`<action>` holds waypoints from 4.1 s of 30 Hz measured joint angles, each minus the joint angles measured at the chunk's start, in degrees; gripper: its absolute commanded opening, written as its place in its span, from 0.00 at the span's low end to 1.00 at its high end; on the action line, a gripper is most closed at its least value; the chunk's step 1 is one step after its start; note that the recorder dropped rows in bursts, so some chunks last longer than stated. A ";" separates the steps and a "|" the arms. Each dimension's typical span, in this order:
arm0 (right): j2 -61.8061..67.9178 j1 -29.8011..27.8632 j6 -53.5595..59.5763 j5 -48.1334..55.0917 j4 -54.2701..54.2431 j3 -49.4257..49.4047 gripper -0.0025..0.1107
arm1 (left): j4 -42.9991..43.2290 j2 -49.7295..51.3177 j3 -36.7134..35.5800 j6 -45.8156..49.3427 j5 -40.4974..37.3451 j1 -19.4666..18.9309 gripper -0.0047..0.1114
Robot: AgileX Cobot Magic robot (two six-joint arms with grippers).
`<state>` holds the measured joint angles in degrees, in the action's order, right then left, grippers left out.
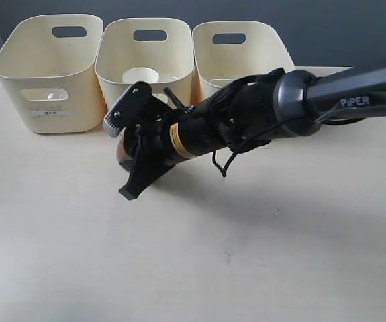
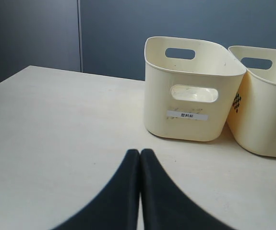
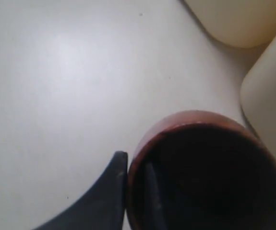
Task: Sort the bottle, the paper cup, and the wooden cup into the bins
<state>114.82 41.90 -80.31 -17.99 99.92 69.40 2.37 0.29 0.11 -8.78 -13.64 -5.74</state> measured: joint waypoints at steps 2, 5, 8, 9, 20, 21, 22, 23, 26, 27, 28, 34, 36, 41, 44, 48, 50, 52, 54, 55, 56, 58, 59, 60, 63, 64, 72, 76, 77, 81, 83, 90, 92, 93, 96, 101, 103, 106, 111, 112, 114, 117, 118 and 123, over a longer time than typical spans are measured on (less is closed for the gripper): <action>-2.19 0.00 0.10 0.13 0.00 0.00 0.02 | 0.00 0.00 0.00 0.00 0.00 0.00 0.04; -6.30 0.00 0.22 1.77 0.00 0.00 0.02 | 0.00 0.00 0.00 0.00 0.00 0.00 0.04; -10.64 0.00 0.22 4.63 0.00 0.00 0.02 | 0.00 0.00 0.00 0.00 0.00 0.00 0.04; -12.45 0.00 0.22 6.37 0.00 0.00 0.02 | 0.00 0.00 0.00 0.00 0.00 0.00 0.04; -21.65 -2.59 -0.14 21.26 -0.27 0.00 0.02 | 0.00 0.00 0.00 0.00 0.00 0.00 0.04; -21.65 -3.56 -0.14 21.37 -0.84 0.00 0.02 | 0.00 0.00 0.00 0.00 0.00 0.00 0.04; -21.65 -4.40 -0.14 21.37 -1.56 0.00 0.02 | 0.00 0.00 0.00 0.00 0.00 0.00 0.04; -21.39 -5.48 -0.14 21.37 -1.99 0.00 0.02 | 0.00 0.00 0.00 0.00 0.00 0.00 0.04; -20.15 -8.54 -0.36 21.25 -3.21 0.00 0.02 | 0.00 0.00 0.00 0.00 0.00 0.00 0.04; -19.56 -9.55 -0.36 21.25 -3.72 0.00 0.02 | 0.00 0.00 0.00 0.00 0.00 0.00 0.04; -18.89 -10.49 -0.36 21.25 -4.04 0.00 0.02 | 0.00 0.00 0.00 0.00 0.00 0.00 0.04; -14.40 -14.35 -0.47 20.01 -5.90 0.00 0.02 | 0.00 0.00 0.00 0.00 0.00 0.00 0.04; -12.53 -14.87 -0.47 19.61 -6.02 0.00 0.02 | 0.00 0.00 0.00 0.00 0.00 0.00 0.04; -8.85 -15.34 -0.47 18.74 -6.02 0.00 0.02 | 0.00 0.00 0.00 0.00 0.00 0.00 0.04; -7.57 -15.69 -0.47 18.45 -6.11 0.00 0.02 | 0.00 0.00 0.00 0.00 0.00 0.00 0.04; -7.05 -15.92 -0.61 18.45 -6.25 0.00 0.03 | 0.00 0.00 0.00 0.00 0.00 0.00 0.04; -7.05 -15.92 -0.61 18.45 -6.25 0.00 0.07 | 0.00 0.00 0.00 0.00 0.00 0.00 0.04; -7.05 -15.92 -0.61 18.45 -6.25 0.00 0.15 | 0.00 0.00 0.00 0.00 0.00 0.00 0.04; -7.05 -15.92 -0.61 18.45 -6.25 0.00 0.22 | 0.00 0.00 0.00 0.00 0.00 0.00 0.04; -7.05 -15.92 -0.61 18.45 -6.25 0.00 0.26 | 0.00 0.00 0.00 0.00 0.00 0.00 0.04; -7.05 -15.92 -0.61 18.45 -6.39 0.00 0.28 | 0.00 0.00 0.00 0.00 0.00 0.00 0.04; -7.05 -15.92 -0.61 18.45 -6.67 0.00 0.30 | 0.00 0.00 0.00 0.00 0.00 0.00 0.04; -7.05 -15.92 -0.61 18.45 -6.67 0.00 0.30 | 0.00 0.00 0.00 0.00 0.00 0.00 0.04; -7.05 -15.92 -0.61 18.45 -6.67 0.00 0.30 | 0.00 0.00 0.00 0.00 0.00 0.00 0.04; -7.05 -15.92 -0.61 18.45 -7.18 0.00 0.30 | 0.00 0.00 0.00 0.00 0.00 0.00 0.04; -7.05 -15.92 -0.61 18.57 -7.74 0.00 0.30 | 0.00 0.00 0.00 0.00 0.00 0.00 0.04; -8.67 -15.92 -0.61 21.75 -9.69 0.00 0.30 | 0.00 0.00 0.00 0.00 0.00 0.00 0.04; -14.03 -15.92 -0.61 25.75 -10.20 -2.77 0.30 | 0.00 0.00 0.00 0.00 0.00 0.00 0.04; -15.96 -15.92 -0.61 27.22 -9.94 -4.21 0.30 | 0.00 0.00 0.00 0.00 0.00 0.00 0.04; -22.52 -16.61 -0.61 28.91 -9.00 -9.24 0.30 | 0.00 0.00 0.00 0.00 0.00 0.00 0.04; -25.17 -16.84 -0.61 29.32 -8.88 -11.01 0.30 | 0.00 0.00 0.00 0.00 0.00 0.00 0.04; -36.80 -16.97 -0.61 30.13 -8.88 -20.02 0.30 | 0.00 0.00 0.00 0.00 0.00 0.00 0.04; -42.88 -16.97 -0.61 30.56 -9.08 -23.80 0.30 | 0.00 0.00 0.00 0.00 0.00 0.00 0.04; -44.55 -16.97 -0.61 30.56 -9.21 -24.81 0.30 | 0.00 0.00 0.00 0.00 0.00 0.00 0.04; -50.22 -16.97 -0.61 30.42 -11.05 -28.42 0.30 | 0.00 0.00 0.00 0.00 0.00 0.00 0.04; -63.76 -16.97 -0.61 30.42 -15.36 -36.15 0.30 | 0.00 0.00 0.00 0.00 0.00 0.00 0.04; -69.21 -16.97 -0.61 30.82 -17.66 -39.62 0.30 | 0.00 0.00 0.00 0.00 0.00 0.00 0.04; -77.41 -16.97 -0.61 33.01 -22.82 -42.87 0.30 | 0.00 0.00 0.00 0.00 0.00 0.00 0.04; -82.82 -16.97 -0.61 33.53 -24.73 -43.04 0.30 | 0.00 0.00 0.00 0.00 0.00 0.00 0.04; -82.82 -16.97 -0.61 33.53 -24.73 -43.04 0.30 | 0.00 0.00 0.00 0.00 0.00 0.00 0.04; -82.82 -16.97 -0.61 33.53 -24.84 -43.04 0.30 | 0.00 0.00 0.00 0.00 0.00 0.00 0.04; -82.82 -16.97 -0.61 33.53 -24.84 -43.04 0.30 | 0.00 0.00 0.00 0.00 0.00 0.00 0.04; -82.82 -16.97 -0.61 33.53 -24.84 -43.04 0.30 | 0.00 0.00 0.00 0.00 0.00 0.00 0.04; -82.82 -16.97 -0.61 33.58 -25.12 -43.04 0.30 | 0.00 0.00 0.00 0.00 0.00 0.00 0.04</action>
<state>32.00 24.93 -80.92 15.59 74.81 26.36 2.37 0.29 0.11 -8.78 -13.64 -5.74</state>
